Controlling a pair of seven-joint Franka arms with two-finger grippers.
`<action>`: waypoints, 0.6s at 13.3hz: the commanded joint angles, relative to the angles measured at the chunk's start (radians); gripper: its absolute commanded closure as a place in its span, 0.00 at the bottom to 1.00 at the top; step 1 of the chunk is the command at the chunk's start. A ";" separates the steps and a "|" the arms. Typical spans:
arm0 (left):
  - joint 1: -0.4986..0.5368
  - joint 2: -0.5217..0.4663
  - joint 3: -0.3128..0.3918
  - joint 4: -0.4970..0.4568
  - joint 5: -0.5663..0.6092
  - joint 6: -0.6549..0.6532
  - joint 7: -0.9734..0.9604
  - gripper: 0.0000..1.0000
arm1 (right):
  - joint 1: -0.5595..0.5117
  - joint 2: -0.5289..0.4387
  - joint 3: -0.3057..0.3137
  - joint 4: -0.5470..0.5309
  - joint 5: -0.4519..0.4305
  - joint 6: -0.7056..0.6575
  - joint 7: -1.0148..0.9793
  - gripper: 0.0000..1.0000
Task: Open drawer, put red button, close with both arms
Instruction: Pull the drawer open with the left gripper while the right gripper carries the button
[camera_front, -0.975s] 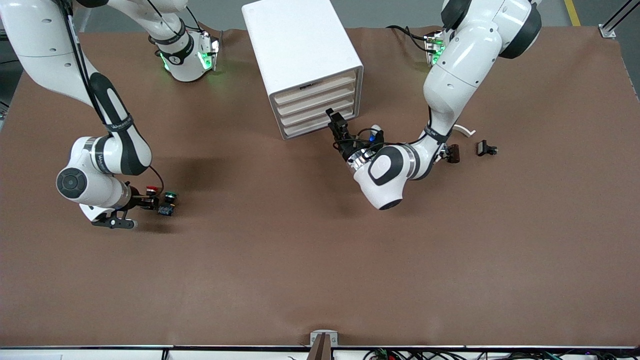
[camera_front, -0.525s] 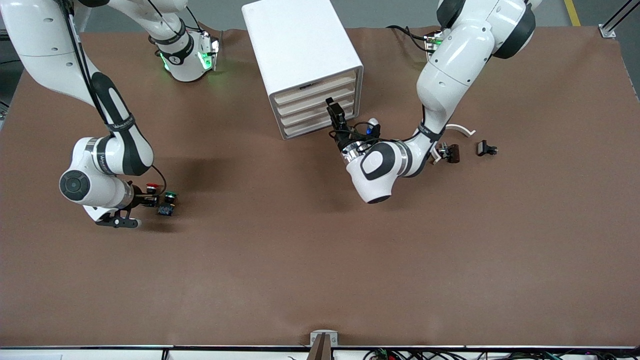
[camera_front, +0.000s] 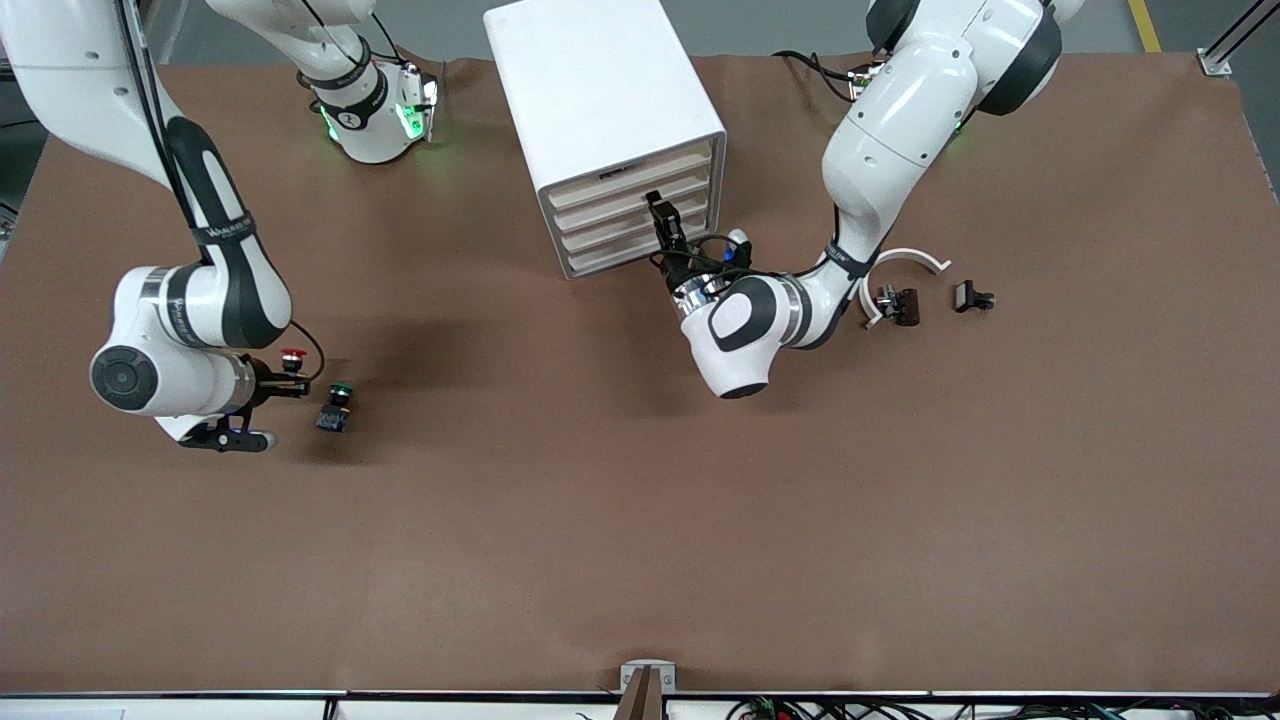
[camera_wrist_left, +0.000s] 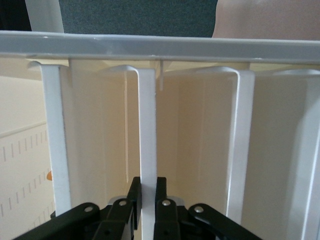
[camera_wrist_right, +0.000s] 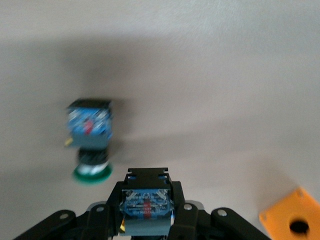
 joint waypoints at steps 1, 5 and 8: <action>-0.018 0.011 0.005 0.017 -0.020 -0.014 0.004 1.00 | 0.057 -0.048 0.000 0.076 0.047 -0.196 0.134 0.79; 0.013 0.012 0.037 0.049 -0.016 -0.008 0.006 1.00 | 0.177 -0.103 0.000 0.164 0.054 -0.402 0.348 0.79; 0.057 0.012 0.075 0.081 -0.017 -0.005 0.031 1.00 | 0.303 -0.116 0.000 0.237 0.119 -0.509 0.610 0.79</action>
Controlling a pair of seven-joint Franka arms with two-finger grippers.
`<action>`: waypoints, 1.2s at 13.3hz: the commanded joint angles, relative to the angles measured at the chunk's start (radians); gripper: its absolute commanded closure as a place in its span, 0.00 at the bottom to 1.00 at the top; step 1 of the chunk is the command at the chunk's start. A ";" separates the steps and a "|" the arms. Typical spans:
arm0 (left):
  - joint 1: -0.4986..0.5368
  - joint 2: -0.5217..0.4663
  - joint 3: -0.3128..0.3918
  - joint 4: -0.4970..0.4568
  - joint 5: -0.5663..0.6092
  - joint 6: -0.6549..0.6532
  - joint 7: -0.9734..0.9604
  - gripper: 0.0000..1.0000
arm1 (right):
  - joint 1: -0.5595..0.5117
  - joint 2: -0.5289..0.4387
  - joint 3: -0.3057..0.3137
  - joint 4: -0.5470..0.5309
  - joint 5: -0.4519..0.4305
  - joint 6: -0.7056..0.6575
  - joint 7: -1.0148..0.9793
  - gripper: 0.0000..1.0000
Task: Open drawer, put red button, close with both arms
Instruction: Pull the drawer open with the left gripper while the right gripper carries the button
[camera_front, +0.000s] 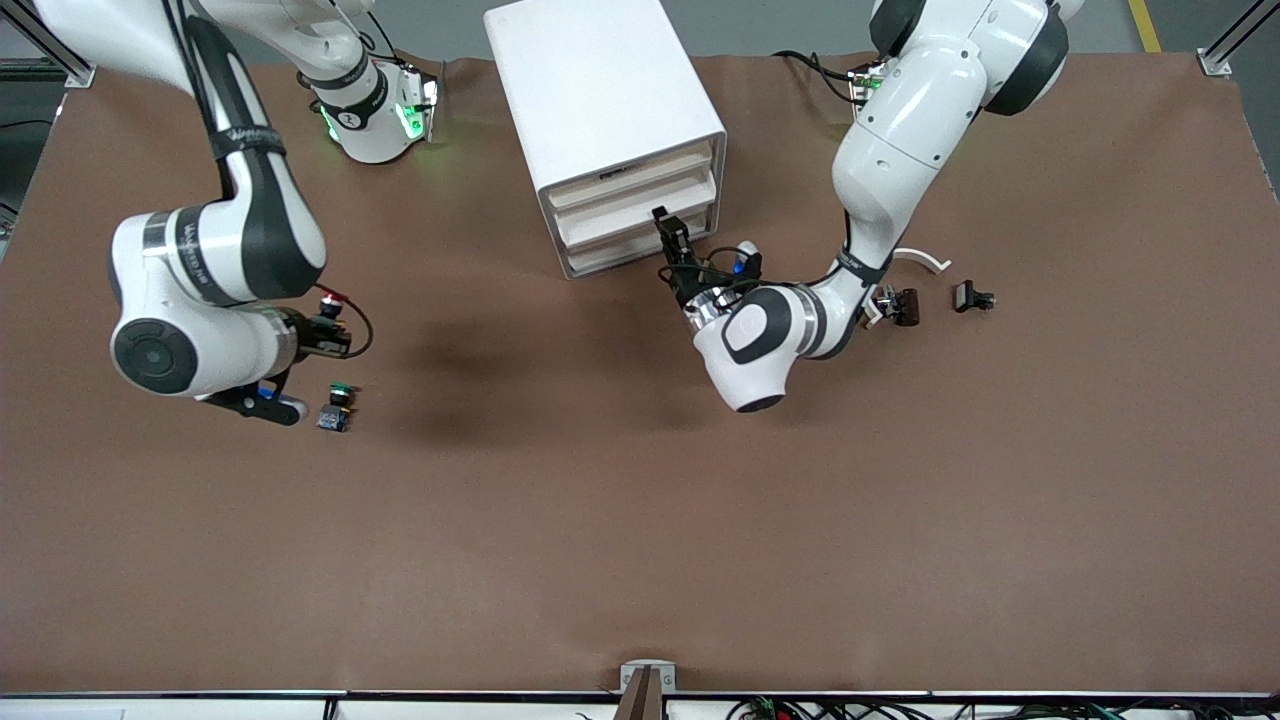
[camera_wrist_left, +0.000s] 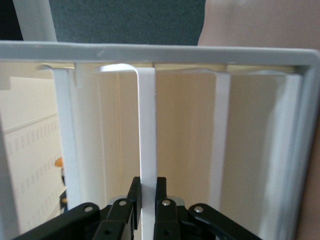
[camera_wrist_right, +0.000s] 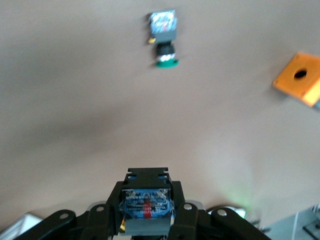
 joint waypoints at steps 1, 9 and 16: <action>0.047 0.012 0.023 0.048 -0.019 0.020 0.027 1.00 | 0.121 -0.010 -0.008 0.059 0.063 -0.066 0.244 0.79; 0.126 0.003 0.031 0.138 -0.017 0.089 0.039 0.75 | 0.474 0.085 -0.010 0.236 0.254 0.047 0.998 0.79; 0.155 -0.033 0.112 0.260 0.041 0.080 0.077 0.00 | 0.554 0.198 -0.008 0.243 0.256 0.270 1.271 0.78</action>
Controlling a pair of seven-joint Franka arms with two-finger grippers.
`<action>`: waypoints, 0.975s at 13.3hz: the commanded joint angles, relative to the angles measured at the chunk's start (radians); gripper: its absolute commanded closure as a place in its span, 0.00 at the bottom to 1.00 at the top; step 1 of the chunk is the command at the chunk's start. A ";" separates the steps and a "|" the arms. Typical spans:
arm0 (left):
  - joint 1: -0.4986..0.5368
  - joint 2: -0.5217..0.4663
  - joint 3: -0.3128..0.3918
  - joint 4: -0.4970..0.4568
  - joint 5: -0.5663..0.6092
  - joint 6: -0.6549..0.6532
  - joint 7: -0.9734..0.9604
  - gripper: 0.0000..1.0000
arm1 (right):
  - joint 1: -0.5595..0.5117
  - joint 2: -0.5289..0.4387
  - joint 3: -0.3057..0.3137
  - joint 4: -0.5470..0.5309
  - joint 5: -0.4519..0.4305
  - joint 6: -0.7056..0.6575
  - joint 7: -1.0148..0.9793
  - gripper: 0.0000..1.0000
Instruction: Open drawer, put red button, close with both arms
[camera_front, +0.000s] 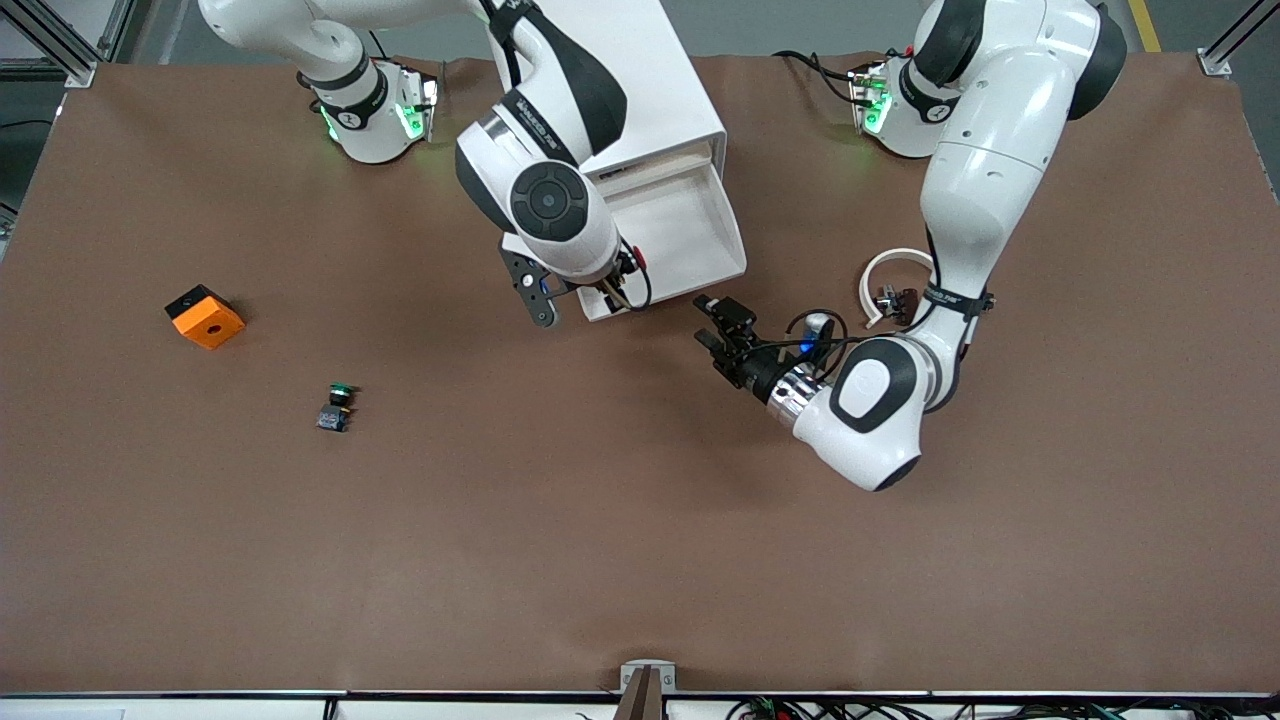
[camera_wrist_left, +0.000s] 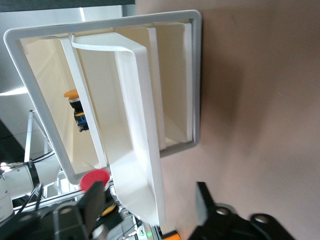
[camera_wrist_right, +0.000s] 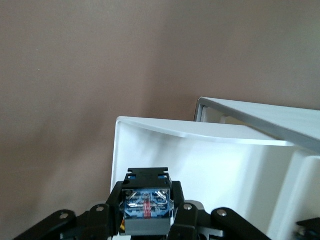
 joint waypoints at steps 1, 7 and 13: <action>-0.006 -0.042 0.080 0.062 0.052 -0.007 0.076 0.00 | 0.045 0.045 -0.012 0.041 0.021 0.029 0.064 0.79; -0.032 -0.119 0.324 0.067 0.172 0.015 0.540 0.00 | 0.117 0.100 -0.014 0.041 0.045 0.086 0.082 0.78; -0.099 -0.180 0.319 0.062 0.569 0.112 0.961 0.00 | 0.119 0.096 -0.014 0.041 0.048 0.076 0.082 0.00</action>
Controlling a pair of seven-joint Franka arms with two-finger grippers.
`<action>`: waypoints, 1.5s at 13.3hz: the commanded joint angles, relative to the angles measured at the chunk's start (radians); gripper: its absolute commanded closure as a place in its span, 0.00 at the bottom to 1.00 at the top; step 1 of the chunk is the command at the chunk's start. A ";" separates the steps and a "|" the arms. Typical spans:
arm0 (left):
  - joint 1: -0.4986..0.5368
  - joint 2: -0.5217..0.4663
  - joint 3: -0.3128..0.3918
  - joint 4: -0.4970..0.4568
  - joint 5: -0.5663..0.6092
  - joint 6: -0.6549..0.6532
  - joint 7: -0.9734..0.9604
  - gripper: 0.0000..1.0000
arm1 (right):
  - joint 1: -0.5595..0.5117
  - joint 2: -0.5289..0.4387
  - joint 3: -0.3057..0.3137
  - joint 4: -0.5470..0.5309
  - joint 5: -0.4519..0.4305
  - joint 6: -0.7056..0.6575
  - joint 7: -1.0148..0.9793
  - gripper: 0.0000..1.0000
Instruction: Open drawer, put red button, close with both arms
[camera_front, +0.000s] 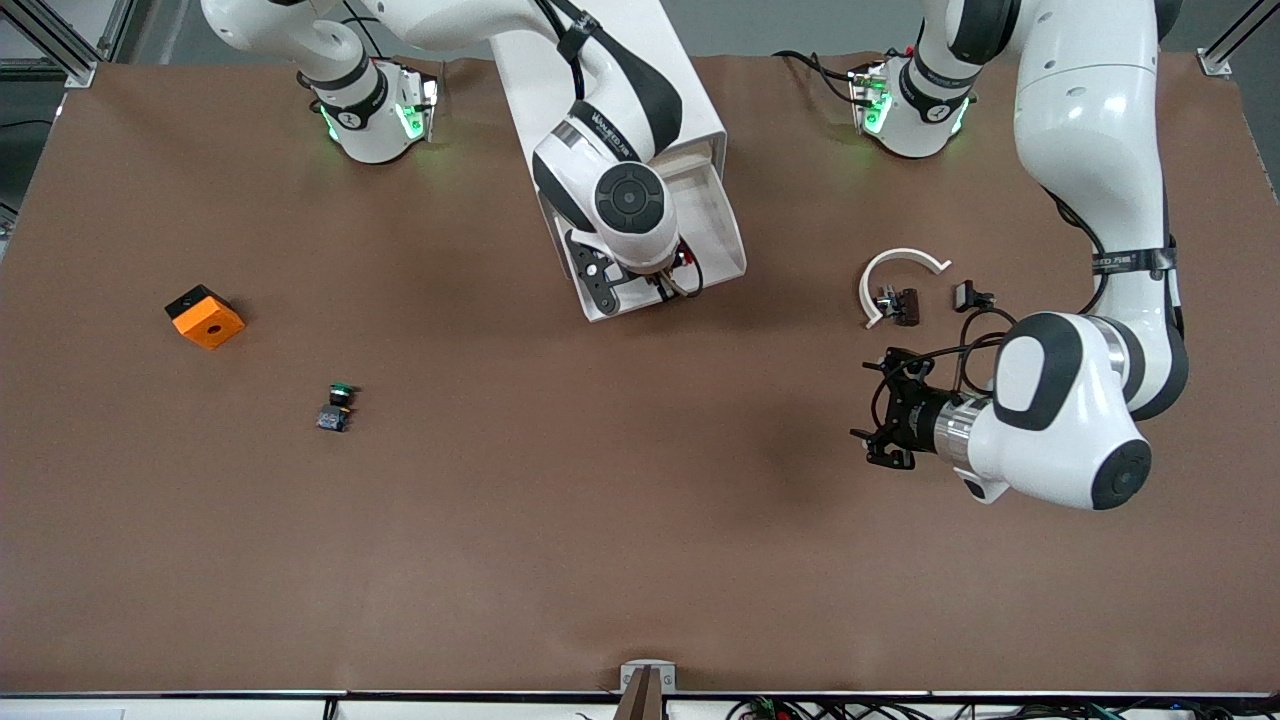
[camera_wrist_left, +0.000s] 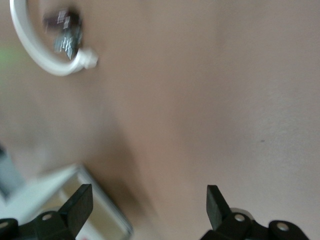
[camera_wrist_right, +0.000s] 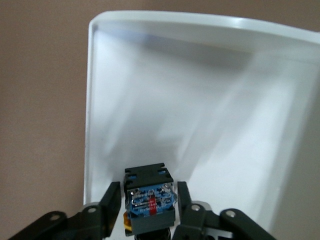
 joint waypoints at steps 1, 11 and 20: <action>-0.066 -0.042 0.009 -0.020 0.131 0.046 0.237 0.00 | 0.004 -0.004 -0.011 0.023 0.017 -0.019 0.007 0.00; -0.165 -0.143 -0.023 -0.095 0.185 0.118 0.727 0.00 | -0.198 -0.296 -0.022 0.061 0.012 -0.362 -0.369 0.00; -0.342 -0.254 -0.074 -0.467 0.185 0.573 0.728 0.00 | -0.529 -0.481 -0.022 0.035 -0.095 -0.562 -1.173 0.00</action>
